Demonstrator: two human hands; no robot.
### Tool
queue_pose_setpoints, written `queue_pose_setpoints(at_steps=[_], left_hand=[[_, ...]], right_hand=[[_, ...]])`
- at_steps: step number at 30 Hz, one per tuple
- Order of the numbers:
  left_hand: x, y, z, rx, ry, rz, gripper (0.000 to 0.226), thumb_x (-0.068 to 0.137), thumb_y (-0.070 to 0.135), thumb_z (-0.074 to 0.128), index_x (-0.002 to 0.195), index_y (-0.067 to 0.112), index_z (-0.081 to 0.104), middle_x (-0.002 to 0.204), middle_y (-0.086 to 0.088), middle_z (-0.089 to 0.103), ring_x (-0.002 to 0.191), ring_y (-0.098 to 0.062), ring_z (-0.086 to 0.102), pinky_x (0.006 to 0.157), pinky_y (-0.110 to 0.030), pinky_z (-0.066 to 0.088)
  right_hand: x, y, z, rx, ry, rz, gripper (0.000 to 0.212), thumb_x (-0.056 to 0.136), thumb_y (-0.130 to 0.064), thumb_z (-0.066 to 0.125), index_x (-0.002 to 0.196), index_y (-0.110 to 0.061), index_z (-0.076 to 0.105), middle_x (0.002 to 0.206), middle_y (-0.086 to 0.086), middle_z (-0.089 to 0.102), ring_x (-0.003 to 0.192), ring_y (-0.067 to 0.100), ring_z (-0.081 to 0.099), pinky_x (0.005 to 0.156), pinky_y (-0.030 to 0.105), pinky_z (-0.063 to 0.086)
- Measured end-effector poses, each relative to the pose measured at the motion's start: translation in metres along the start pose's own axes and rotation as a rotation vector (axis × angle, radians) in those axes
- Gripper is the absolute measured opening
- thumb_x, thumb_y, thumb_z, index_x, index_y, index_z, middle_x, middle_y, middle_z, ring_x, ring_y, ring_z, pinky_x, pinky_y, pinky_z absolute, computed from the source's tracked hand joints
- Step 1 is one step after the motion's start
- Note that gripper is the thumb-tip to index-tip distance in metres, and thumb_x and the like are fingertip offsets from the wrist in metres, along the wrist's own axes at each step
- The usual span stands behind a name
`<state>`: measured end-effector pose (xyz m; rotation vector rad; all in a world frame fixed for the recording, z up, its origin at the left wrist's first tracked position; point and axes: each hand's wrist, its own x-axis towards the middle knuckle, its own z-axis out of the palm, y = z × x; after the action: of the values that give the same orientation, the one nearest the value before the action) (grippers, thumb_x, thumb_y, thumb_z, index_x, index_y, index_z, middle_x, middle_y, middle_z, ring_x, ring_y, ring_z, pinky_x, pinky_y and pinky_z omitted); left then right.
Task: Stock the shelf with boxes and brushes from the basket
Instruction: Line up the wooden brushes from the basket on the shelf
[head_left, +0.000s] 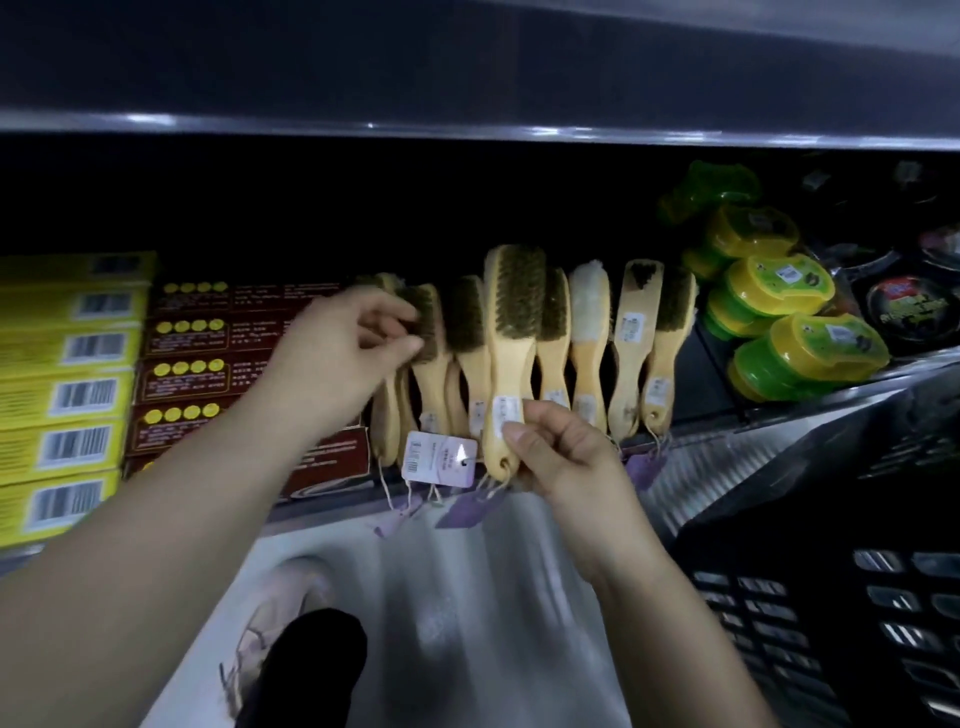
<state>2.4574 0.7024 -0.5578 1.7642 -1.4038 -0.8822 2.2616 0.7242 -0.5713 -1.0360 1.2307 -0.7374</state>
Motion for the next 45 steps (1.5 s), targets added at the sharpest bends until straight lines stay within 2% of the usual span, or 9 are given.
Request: queue_pose_setpoints(at_steps=[3, 7, 13, 16, 24, 28, 37, 41, 45], left_hand=[[0.015, -0.011, -0.02, 0.115, 0.141, 0.043, 0.021, 0.087, 0.01, 0.062, 0.107, 0.016, 0.062, 0.099, 0.0, 0.062, 0.092, -0.012, 0.056, 0.082, -0.021, 0.042], [0.029, -0.019, -0.032, 0.058, 0.267, -0.008, 0.025, 0.094, 0.024, 0.053, 0.119, 0.022, 0.059, 0.103, 0.011, 0.058, 0.096, -0.004, 0.051, 0.073, -0.008, 0.035], [0.027, -0.031, -0.027, 0.169, 0.129, 0.054, 0.057, 0.085, 0.029, 0.066, 0.137, 0.029, 0.043, 0.131, -0.002, 0.049, 0.113, -0.014, 0.05, 0.089, -0.024, 0.039], [0.032, -0.033, -0.025, 0.244, 0.087, 0.046, 0.069, 0.081, 0.033, 0.07, 0.141, 0.033, 0.036, 0.141, -0.006, 0.043, 0.124, -0.024, 0.045, 0.096, -0.031, 0.038], [0.04, -0.029, -0.029, 0.154, -0.015, 0.093, 0.055, 0.082, 0.027, 0.07, 0.132, 0.031, 0.047, 0.12, 0.01, 0.053, 0.087, -0.004, 0.055, 0.074, -0.016, 0.042], [0.04, -0.026, -0.03, 0.074, -0.017, 0.101, 0.049, 0.085, 0.021, 0.067, 0.129, 0.03, 0.049, 0.118, 0.012, 0.053, 0.098, -0.013, 0.058, 0.086, -0.027, 0.046], [0.033, -0.038, -0.026, 0.199, -0.024, 0.121, 0.06, 0.09, 0.033, 0.058, 0.144, 0.025, 0.034, 0.142, -0.006, 0.045, 0.125, -0.022, 0.047, 0.101, -0.035, 0.041], [0.016, -0.04, -0.049, 0.233, -0.015, 0.103, 0.058, 0.091, 0.035, 0.056, 0.144, 0.024, 0.035, 0.138, 0.001, 0.047, 0.12, -0.011, 0.046, 0.095, -0.024, 0.036], [-0.019, -0.051, -0.083, 0.45, -0.072, 0.113, 0.069, 0.081, 0.051, 0.055, 0.142, 0.023, 0.039, 0.143, -0.003, 0.044, 0.128, -0.017, 0.041, 0.098, -0.02, 0.028]], right_hand=[[0.006, 0.004, 0.019, -0.053, -0.05, -0.01, 0.013, 0.093, -0.009, 0.054, 0.098, -0.014, 0.065, 0.079, 0.006, 0.07, 0.068, 0.017, 0.063, 0.065, 0.032, 0.052], [0.016, 0.013, 0.056, -0.227, -0.091, -0.029, 0.013, 0.092, -0.017, 0.057, 0.097, -0.029, 0.058, 0.09, -0.003, 0.07, 0.069, 0.002, 0.06, 0.065, 0.021, 0.05], [0.021, 0.025, 0.076, -0.362, -0.01, -0.046, 0.022, 0.092, -0.02, 0.059, 0.112, -0.021, 0.053, 0.104, -0.005, 0.062, 0.087, 0.019, 0.065, 0.075, 0.036, 0.056], [0.022, 0.029, 0.074, -0.57, 0.07, -0.169, 0.023, 0.09, -0.021, 0.061, 0.113, -0.018, 0.059, 0.107, -0.003, 0.057, 0.087, 0.008, 0.058, 0.069, 0.012, 0.049], [0.047, 0.013, 0.051, -0.763, 0.239, -0.154, 0.025, 0.09, -0.036, 0.058, 0.105, -0.018, 0.066, 0.076, -0.011, 0.062, 0.071, 0.013, 0.06, 0.055, 0.024, 0.043], [0.059, 0.01, 0.054, -0.806, 0.203, -0.082, 0.018, 0.09, -0.028, 0.059, 0.084, -0.014, 0.068, 0.074, 0.004, 0.066, 0.069, 0.023, 0.062, 0.054, 0.026, 0.044], [0.061, 0.005, 0.053, -0.784, 0.185, -0.068, 0.017, 0.09, -0.024, 0.06, 0.093, -0.012, 0.071, 0.08, 0.009, 0.071, 0.074, 0.025, 0.066, 0.066, 0.039, 0.056], [0.049, 0.002, 0.052, -0.778, 0.212, -0.218, 0.016, 0.09, -0.027, 0.059, 0.1, -0.015, 0.062, 0.077, -0.002, 0.067, 0.069, 0.015, 0.062, 0.06, 0.025, 0.049], [0.026, 0.004, 0.079, -0.568, -0.037, -0.222, 0.017, 0.092, -0.019, 0.056, 0.108, -0.016, 0.063, 0.097, -0.006, 0.064, 0.083, 0.004, 0.06, 0.072, 0.006, 0.043]])
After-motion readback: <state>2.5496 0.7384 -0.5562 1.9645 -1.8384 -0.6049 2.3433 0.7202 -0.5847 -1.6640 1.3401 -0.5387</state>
